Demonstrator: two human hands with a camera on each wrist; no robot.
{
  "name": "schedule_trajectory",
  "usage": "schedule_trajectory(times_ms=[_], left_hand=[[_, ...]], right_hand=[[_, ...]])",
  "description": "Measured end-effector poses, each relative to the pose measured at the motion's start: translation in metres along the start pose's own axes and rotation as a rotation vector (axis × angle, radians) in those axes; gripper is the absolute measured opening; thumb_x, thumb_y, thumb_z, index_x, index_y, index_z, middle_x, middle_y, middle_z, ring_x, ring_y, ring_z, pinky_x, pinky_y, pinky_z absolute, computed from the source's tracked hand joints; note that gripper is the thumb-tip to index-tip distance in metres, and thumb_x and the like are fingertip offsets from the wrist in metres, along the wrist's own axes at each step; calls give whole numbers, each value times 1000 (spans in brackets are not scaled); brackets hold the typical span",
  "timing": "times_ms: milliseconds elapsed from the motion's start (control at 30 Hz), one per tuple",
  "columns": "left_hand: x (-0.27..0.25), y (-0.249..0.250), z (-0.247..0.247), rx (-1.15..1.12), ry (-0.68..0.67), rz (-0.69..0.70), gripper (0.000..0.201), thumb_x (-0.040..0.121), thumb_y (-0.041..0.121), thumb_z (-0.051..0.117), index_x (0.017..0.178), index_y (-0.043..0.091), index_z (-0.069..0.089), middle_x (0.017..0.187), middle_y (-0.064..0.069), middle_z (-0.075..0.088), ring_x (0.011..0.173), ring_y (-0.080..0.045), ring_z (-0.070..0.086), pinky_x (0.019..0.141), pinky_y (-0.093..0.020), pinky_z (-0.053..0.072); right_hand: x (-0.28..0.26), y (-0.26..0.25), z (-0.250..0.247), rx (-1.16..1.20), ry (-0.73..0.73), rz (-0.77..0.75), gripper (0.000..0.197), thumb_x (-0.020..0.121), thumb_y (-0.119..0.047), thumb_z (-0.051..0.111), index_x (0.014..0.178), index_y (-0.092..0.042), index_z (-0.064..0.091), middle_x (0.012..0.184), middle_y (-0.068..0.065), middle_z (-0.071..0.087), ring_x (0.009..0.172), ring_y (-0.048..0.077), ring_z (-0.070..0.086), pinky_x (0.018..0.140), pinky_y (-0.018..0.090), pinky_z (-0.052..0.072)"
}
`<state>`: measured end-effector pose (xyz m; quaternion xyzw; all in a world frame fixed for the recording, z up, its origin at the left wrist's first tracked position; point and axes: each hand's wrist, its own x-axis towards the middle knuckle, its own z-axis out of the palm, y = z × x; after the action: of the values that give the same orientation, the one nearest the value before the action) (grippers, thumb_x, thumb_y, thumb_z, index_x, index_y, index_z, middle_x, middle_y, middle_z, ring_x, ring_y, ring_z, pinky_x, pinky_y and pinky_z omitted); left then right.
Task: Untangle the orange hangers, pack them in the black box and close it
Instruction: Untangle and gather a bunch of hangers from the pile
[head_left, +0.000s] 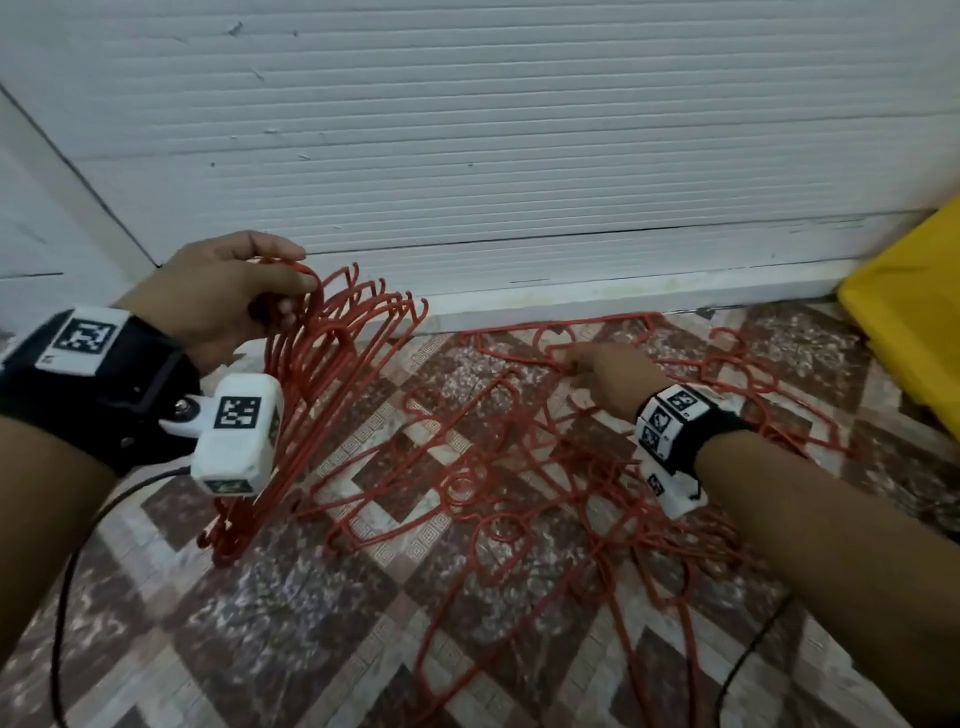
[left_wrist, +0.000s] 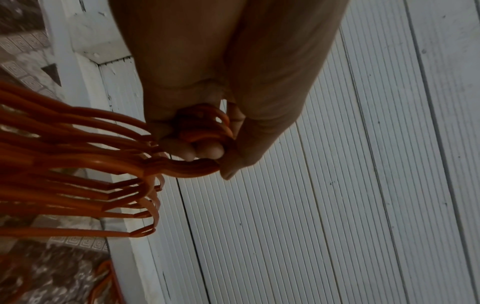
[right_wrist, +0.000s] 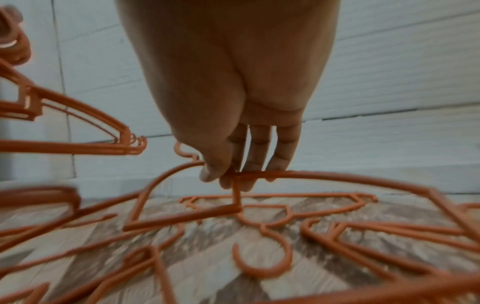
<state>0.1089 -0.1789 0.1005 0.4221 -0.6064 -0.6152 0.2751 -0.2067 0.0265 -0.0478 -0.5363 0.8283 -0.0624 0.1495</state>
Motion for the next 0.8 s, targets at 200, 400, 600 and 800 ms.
schedule_trajectory(times_ms=[200,400,600,800], left_hand=[[5,-1,25,15,-32,-27,22,82,-8,66,85,14,64,59,-2,63,47,-14,47,57,-29,44],[10,3,65,-24,-139,-18,17,83,-2,69,89,13,64,66,-5,61,52,-14,51,55,-28,50],[11,6,111,-159,-194,-36,16,83,2,70,87,15,62,68,-5,61,51,-12,54,52,-24,51],[8,1,148,-191,-228,-77,24,84,-3,67,84,19,59,65,-3,63,53,-13,54,55,-26,50]], right_hand=[[-21,28,-53,109,421,5,27,96,-13,60,120,-13,71,104,18,72,95,38,67,85,46,55],[-50,79,-105,276,688,181,25,101,-18,57,121,-14,72,91,7,72,85,21,67,84,33,52],[-74,94,-112,371,532,276,17,98,-27,62,103,-19,76,78,-4,74,71,-1,66,78,26,52],[-93,117,-77,725,531,518,10,91,-15,70,99,-15,75,77,-5,71,72,13,67,67,15,56]])
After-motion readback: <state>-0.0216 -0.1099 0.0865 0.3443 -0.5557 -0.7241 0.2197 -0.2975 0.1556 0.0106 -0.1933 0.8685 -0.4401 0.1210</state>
